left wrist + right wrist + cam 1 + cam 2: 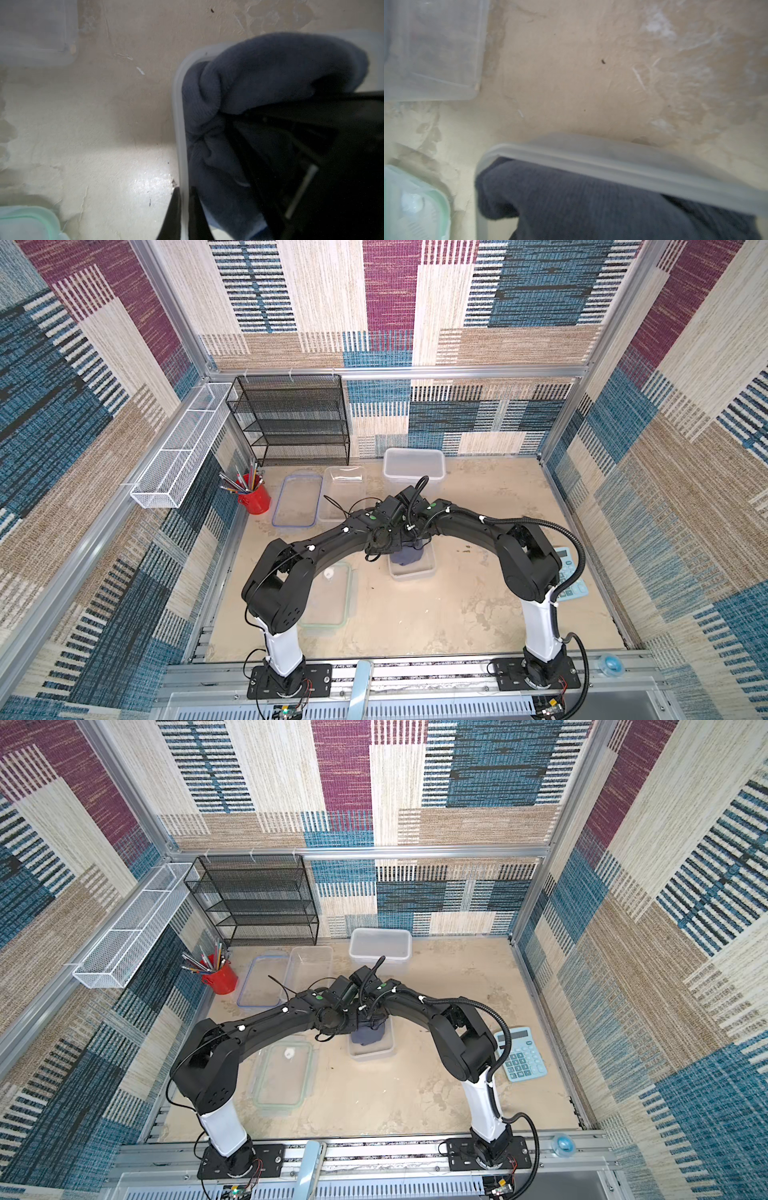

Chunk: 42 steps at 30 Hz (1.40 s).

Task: Wipe the insides of the lunch boxes
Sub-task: Wipe the dirt inside the lunch box.

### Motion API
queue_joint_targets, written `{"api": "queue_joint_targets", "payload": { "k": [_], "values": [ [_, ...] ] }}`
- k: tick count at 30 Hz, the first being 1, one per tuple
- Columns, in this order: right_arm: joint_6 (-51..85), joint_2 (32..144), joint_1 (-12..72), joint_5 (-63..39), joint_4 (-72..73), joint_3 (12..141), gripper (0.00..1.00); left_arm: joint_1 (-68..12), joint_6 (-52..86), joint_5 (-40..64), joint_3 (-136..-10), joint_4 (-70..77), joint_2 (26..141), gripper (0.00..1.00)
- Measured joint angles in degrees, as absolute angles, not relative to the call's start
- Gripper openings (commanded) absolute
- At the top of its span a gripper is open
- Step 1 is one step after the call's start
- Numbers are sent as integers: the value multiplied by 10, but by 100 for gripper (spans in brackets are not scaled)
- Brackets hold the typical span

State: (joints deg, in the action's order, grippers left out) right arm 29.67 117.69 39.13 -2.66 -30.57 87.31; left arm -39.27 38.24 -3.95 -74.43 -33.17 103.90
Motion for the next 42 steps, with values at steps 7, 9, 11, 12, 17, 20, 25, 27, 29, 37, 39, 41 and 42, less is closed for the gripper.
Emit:
{"api": "queue_joint_targets", "payload": {
  "k": [7,9,11,12,17,20,25,27,29,37,39,41,42],
  "values": [
    [338,1150,395,-79,-222,798,0,-393,384,-29,-752,-346,1045,0],
    [347,1133,397,-85,-203,767,0,-393,384,-24,-754,-351,1046,0],
    [357,1114,400,-94,-184,732,0,-393,387,-15,-755,-364,1045,0],
    [361,1101,403,-103,-173,709,0,-391,388,-12,-755,-373,1045,0],
    [403,1045,460,-90,-138,613,0,-380,392,-2,-778,-382,1060,0],
    [422,1020,477,-84,-118,582,0,-378,392,1,-791,-392,1068,0],
    [430,988,489,-60,-124,566,0,-376,388,4,-811,-417,1076,0],
    [430,976,491,-43,-143,567,0,-377,387,5,-814,-420,1076,0],
    [427,967,491,-22,-171,572,0,-377,381,4,-815,-421,1076,0],
    [402,965,463,41,-258,589,0,-377,364,6,-800,-412,1060,0],
    [393,972,448,45,-264,592,0,-377,360,7,-794,-404,1056,0],
    [381,983,430,45,-273,602,0,-377,357,15,-787,-391,1053,0],
    [376,988,423,45,-277,609,0,-378,356,16,-785,-386,1053,0]
  ]
}}
